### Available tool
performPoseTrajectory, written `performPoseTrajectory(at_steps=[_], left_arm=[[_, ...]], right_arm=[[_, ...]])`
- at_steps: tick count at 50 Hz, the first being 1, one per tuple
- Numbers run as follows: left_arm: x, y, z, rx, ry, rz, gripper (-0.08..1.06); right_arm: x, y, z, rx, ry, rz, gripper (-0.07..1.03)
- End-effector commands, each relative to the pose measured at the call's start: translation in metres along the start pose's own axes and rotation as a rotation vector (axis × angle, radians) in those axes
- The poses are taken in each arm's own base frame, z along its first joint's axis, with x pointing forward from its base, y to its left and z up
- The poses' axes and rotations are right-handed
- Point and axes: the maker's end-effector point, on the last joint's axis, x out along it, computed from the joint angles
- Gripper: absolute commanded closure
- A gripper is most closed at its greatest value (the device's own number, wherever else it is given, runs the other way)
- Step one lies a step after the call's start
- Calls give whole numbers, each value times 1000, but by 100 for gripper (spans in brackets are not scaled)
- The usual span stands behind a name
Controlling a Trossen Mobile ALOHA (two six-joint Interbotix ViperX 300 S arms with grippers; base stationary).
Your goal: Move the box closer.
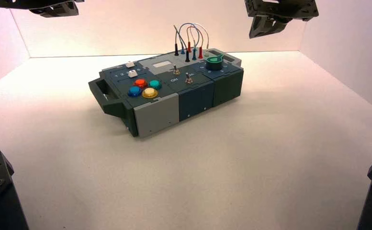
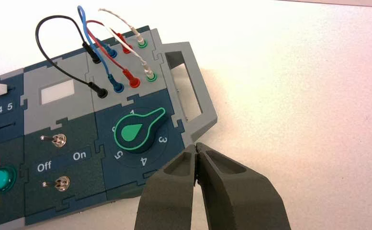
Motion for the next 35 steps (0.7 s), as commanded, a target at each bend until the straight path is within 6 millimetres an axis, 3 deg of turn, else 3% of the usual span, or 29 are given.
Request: performPoseTrajectory(at_steps=[1, 35], left_arm=[[-1, 0, 9, 1, -31, 1, 101], [-1, -1, 8, 19, 4, -5, 101]], right_arm=[[-9, 2, 21, -9, -57, 1, 99], [-1, 7, 26, -12, -38, 27, 98]])
